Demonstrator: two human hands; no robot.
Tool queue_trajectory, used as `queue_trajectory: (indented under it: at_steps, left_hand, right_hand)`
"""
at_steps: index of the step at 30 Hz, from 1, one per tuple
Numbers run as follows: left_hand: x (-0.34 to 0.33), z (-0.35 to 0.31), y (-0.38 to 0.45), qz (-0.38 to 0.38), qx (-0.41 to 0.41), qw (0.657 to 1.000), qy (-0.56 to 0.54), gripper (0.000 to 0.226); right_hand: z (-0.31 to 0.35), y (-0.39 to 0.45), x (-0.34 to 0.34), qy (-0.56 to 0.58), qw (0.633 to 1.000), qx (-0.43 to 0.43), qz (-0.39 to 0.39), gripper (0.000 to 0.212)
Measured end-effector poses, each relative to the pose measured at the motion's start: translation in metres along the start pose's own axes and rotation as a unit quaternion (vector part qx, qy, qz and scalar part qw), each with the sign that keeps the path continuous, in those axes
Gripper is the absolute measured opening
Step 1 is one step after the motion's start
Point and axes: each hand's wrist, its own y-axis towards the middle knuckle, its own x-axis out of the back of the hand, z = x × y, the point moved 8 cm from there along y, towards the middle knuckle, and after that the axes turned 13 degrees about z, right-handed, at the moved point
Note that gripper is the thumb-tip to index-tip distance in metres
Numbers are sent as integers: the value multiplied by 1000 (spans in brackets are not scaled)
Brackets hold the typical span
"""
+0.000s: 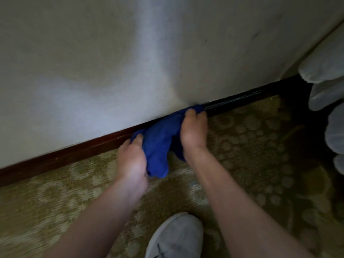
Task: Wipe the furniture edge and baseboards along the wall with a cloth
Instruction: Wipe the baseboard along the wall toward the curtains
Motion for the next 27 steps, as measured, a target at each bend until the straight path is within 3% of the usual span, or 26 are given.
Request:
queue_trajectory:
  at_steps: [4,8,11,14,16,19,21,24,27]
  left_hand:
    - [15,16,-17,-5,-16,1000,-17,28]
    - [-42,23,-16,74,17,997,2,16]
    - [-73,14,-2,110,23,994,14,13]
    - [-72,10,3,97,1,994,44,18]
    - [-57,15,2,57,-6,998,41,29]
    - [-36,25,5,-12,21,1000,11,36]
    - [-53,28,7,22,52,998,-25,27]
    - [-101,26,11,130,89,988,-6,23]
    - [-115,23,19,136,97,985,37,28]
  right_hand:
    - [-7,-6,-17,-6,995,-24,98,37]
    - [10,20,40,-13,999,-5,29,19]
    - [16,38,70,9,1000,8,-28,21]
    - [12,29,60,1,997,-8,-80,33]
    - [12,14,41,-59,996,-7,-62,33]
    - [10,12,29,-98,995,-8,25,36]
    - [18,30,55,-124,992,-11,27,30]
    - [29,56,102,-91,994,-41,-43,28]
    - [24,57,100,-16,994,-55,-88,26]
